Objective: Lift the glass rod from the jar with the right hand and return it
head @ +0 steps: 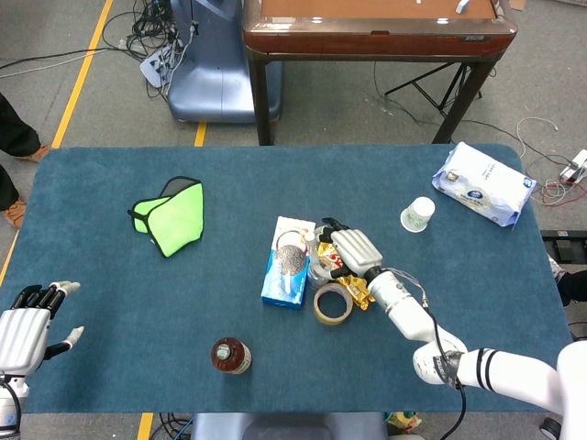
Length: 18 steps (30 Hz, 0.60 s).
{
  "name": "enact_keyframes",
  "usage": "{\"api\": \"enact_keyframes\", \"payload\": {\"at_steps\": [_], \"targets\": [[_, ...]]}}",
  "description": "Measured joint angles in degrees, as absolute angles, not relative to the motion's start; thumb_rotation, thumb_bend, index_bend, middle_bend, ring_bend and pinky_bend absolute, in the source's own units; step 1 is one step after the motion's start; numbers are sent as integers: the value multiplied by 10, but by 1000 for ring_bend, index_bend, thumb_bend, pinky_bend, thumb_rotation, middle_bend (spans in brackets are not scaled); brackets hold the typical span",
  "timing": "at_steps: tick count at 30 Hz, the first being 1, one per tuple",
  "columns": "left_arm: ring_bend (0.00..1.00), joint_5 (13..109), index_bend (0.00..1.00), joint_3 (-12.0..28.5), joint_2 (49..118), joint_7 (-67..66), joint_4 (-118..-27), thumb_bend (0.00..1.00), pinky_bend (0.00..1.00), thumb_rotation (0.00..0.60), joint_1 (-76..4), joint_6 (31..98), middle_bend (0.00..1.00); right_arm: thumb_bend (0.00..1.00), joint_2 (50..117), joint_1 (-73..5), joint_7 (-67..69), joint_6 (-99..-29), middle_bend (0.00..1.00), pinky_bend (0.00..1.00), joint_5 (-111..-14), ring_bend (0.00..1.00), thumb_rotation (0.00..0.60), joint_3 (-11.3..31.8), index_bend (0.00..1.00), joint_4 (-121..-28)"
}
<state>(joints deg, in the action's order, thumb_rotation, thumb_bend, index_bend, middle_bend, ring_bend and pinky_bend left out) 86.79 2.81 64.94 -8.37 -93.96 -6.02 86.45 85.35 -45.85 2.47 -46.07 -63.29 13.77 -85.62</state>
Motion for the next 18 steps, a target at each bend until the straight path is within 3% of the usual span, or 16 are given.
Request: {"api": "enact_keyframes", "payload": {"at_steps": [18], "targets": [[312, 873, 252, 30, 647, -90, -948, 238, 161, 600, -63, 865, 253, 537, 775, -396, 96, -582, 366, 176, -762, 193, 600, 135, 581, -911]]}}
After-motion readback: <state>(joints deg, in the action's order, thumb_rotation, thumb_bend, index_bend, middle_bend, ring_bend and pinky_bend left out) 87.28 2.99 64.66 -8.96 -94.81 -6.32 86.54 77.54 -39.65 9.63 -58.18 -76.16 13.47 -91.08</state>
